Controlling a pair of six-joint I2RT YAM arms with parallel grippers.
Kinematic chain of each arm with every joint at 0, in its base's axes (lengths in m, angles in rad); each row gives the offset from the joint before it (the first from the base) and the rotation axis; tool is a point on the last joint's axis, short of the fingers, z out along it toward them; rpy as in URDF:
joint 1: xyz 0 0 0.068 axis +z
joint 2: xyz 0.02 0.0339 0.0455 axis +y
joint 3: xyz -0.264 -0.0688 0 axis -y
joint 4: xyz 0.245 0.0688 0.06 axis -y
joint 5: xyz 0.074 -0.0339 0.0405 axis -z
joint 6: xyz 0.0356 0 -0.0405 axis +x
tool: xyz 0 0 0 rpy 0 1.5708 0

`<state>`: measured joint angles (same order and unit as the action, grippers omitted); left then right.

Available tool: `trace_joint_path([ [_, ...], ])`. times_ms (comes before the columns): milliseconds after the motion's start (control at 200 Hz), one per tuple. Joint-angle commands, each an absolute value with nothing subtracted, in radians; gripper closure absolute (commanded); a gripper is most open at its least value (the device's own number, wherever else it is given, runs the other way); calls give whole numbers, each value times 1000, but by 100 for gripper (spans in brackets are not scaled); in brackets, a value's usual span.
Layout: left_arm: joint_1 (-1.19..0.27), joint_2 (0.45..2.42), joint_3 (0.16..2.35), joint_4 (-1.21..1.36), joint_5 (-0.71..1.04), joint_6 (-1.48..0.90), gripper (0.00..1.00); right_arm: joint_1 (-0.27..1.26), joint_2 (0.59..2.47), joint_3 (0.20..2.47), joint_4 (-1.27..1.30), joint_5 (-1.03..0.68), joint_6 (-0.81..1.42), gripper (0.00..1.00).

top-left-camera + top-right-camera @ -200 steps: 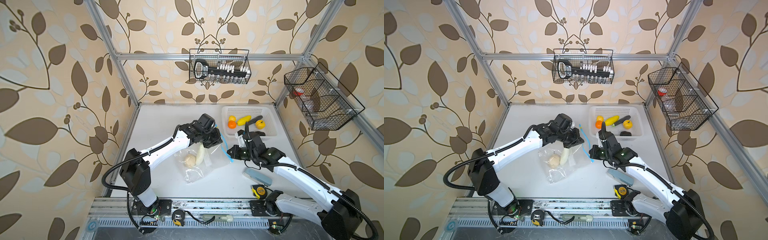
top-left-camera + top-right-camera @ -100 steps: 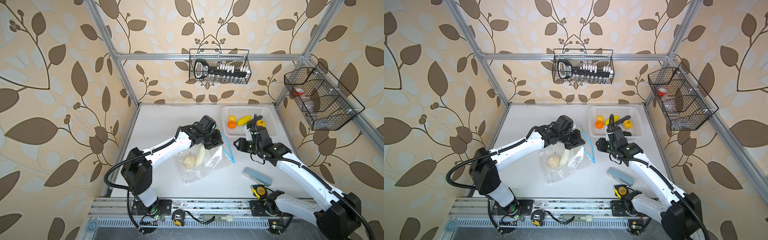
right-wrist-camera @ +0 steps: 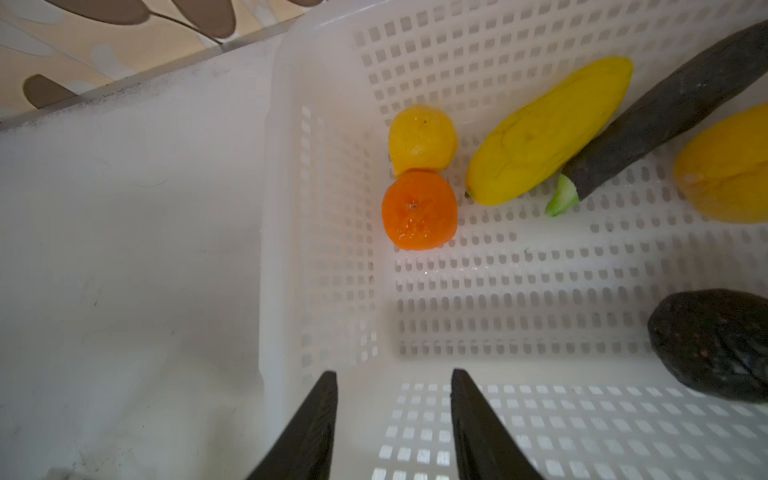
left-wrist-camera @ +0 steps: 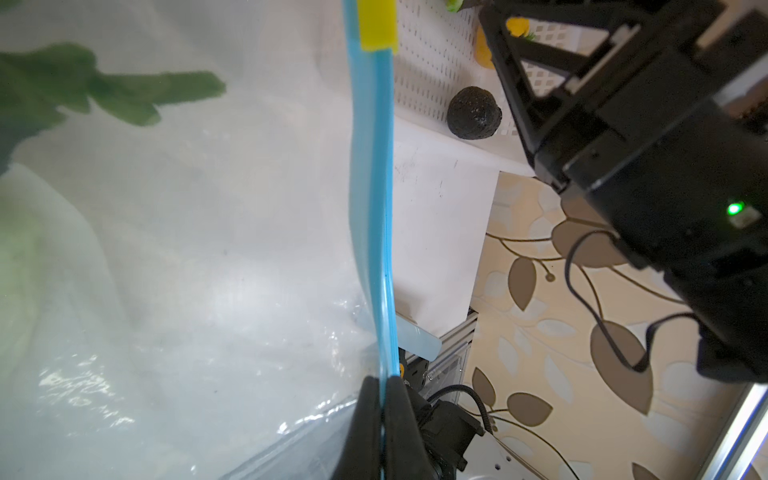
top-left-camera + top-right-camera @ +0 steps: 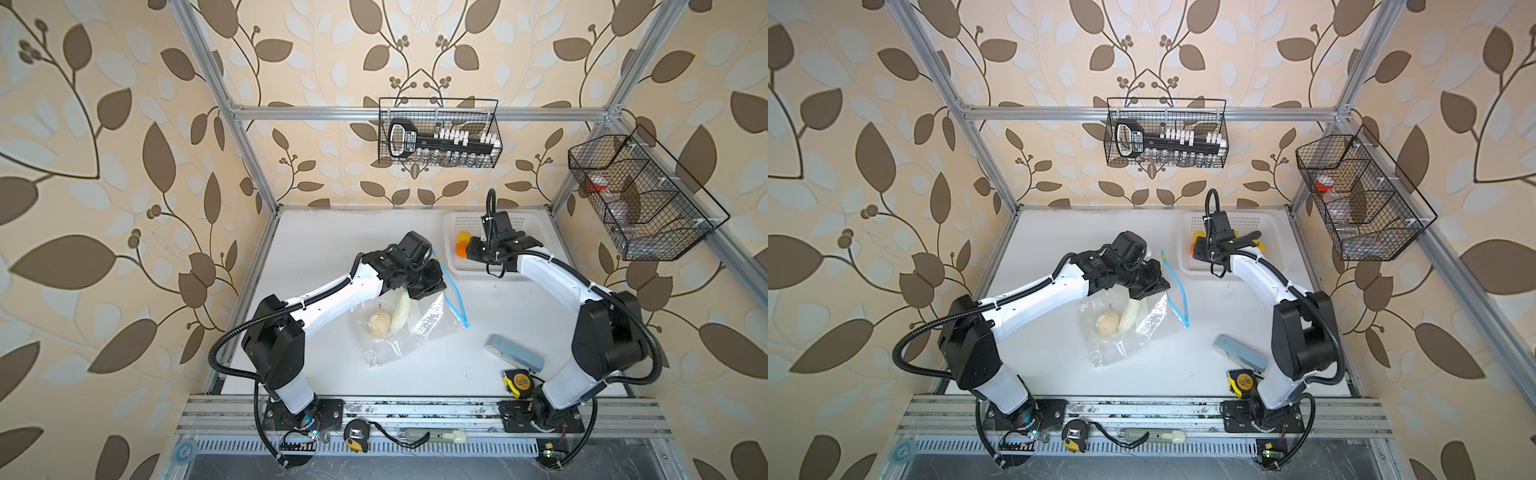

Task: Place the food in the zip-top bag and seal the zipper
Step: 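Move the right gripper over the basket and lower onto the orange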

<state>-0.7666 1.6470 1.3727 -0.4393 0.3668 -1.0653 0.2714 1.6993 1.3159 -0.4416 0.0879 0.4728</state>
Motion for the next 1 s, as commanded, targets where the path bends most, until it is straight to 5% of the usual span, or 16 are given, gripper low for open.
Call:
trace_joint_path([
  [0, -776, 1610, 1362, -427, 382, -1049, 100, 253, 1770, 1386, -434, 99, 416, 54],
  [995, -776, 1614, 1350, -426, 374, -1055, 100, 207, 2195, 1738, -525, 72, 356, 32],
])
